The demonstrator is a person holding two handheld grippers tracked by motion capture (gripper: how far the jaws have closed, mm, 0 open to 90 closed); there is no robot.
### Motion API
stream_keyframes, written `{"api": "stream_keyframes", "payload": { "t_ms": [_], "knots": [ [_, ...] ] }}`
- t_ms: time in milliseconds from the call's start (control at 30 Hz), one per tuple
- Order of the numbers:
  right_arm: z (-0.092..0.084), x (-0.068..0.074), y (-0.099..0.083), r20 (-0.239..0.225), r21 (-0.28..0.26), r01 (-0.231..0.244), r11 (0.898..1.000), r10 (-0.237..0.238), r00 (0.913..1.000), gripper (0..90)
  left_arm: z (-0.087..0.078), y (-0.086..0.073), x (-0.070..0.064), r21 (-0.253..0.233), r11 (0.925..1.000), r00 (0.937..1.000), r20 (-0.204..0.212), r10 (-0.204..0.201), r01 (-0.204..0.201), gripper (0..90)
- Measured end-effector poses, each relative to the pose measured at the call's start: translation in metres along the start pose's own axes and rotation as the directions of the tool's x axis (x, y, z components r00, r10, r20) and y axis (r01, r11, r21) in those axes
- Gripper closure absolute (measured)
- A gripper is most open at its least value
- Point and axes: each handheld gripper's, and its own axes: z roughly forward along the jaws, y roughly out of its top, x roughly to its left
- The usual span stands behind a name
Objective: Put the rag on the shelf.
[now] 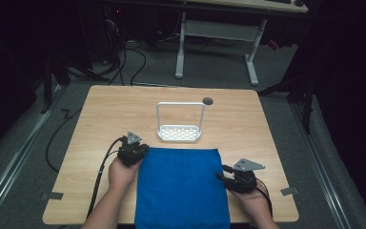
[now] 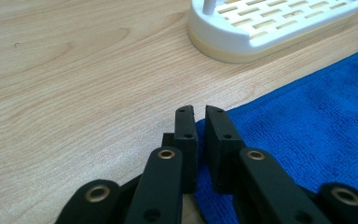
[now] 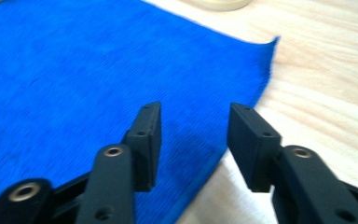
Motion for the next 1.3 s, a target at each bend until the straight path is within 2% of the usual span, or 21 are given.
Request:
{"api": "stream_keyframes", "payload": {
  "t_ms": [133, 200, 300, 333, 367, 400, 467, 667, 767, 867, 900, 1100, 1300],
  "knots": [
    [0.004, -0.006, 0.010, 0.029, -0.012, -0.039, 0.999, 0.040, 0.9988, 51.3, 0.000, 0.000, 0.001, -0.001, 1.0000, 0.9999, 0.011, -0.007, 0.007, 85.2],
    [0.009, -0.011, 0.016, 0.046, -0.011, -0.049, 0.999, 0.049, 0.9977, 51.2, 0.000, 0.000, 0.002, -0.004, 0.9998, 0.9996, 0.019, -0.021, 0.021, 85.3],
    [0.017, -0.016, 0.023, 0.071, -0.009, -0.056, 0.998, 0.056, 0.9958, 51.8, 0.000, 0.000, 0.002, -0.004, 0.9997, 0.9996, 0.020, -0.022, 0.022, 85.3],
    [0.026, -0.020, 0.029, 0.085, 0.005, -0.067, 0.998, 0.067, 0.9941, 52.7, 0.000, 0.000, 0.003, -0.004, 0.9997, 0.9996, 0.020, -0.022, 0.022, 85.3],
    [0.026, -0.020, 0.029, 0.085, 0.005, -0.067, 0.998, 0.067, 0.9941, 52.7, 0.000, 0.000, 0.003, -0.004, 0.9997, 0.9996, 0.020, -0.022, 0.022, 85.3],
    [0.036, -0.024, 0.035, 0.097, 0.019, -0.089, 0.996, 0.086, 0.9916, 53.0, 0.000, 0.000, 0.003, -0.004, 0.9997, 0.9994, 0.022, -0.026, 0.026, 85.3],
    [0.045, -0.028, 0.039, 0.111, 0.028, -0.090, 0.996, 0.086, 0.9900, 53.0, 0.000, 0.000, 0.003, -0.004, 0.9996, 0.9994, 0.022, -0.027, 0.027, 85.3],
    [0.058, -0.037, 0.045, 0.126, 0.051, -0.117, 0.992, 0.110, 0.9860, 52.1, 0.000, 0.000, 0.003, -0.001, 0.9996, 0.9993, 0.024, -0.029, 0.029, 85.3],
    [0.059, -0.038, 0.045, 0.118, 0.043, -0.126, 0.991, 0.120, 0.9858, 52.1, 0.000, 0.000, 0.003, -0.004, 0.9996, 0.9994, 0.019, -0.029, 0.029, 85.3],
    [0.062, -0.034, 0.042, 0.125, 0.060, -0.104, 0.993, 0.096, 0.9874, 56.8, 0.000, 0.000, 0.003, -0.002, 0.9994, 0.9991, 0.022, -0.036, 0.036, 85.8],
    [0.064, -0.033, 0.042, 0.136, 0.073, -0.081, 0.994, 0.071, 0.9882, 57.4, 0.000, 0.000, 0.003, -0.002, 0.9994, 0.9991, 0.022, -0.036, 0.036, 86.0],
    [0.064, -0.035, 0.041, 0.139, 0.065, -0.075, 0.995, 0.066, 0.9882, 70.5, 0.000, 0.000, 0.005, -0.003, 0.9989, 0.9985, 0.026, -0.048, 0.048, 86.5],
    [0.064, -0.035, 0.041, 0.114, 0.067, -0.074, 0.995, 0.066, 0.9912, 86.5, 0.000, 0.000, 0.004, -0.003, 0.9990, 0.9987, 0.023, -0.045, 0.045, 87.2]
  ]
}}
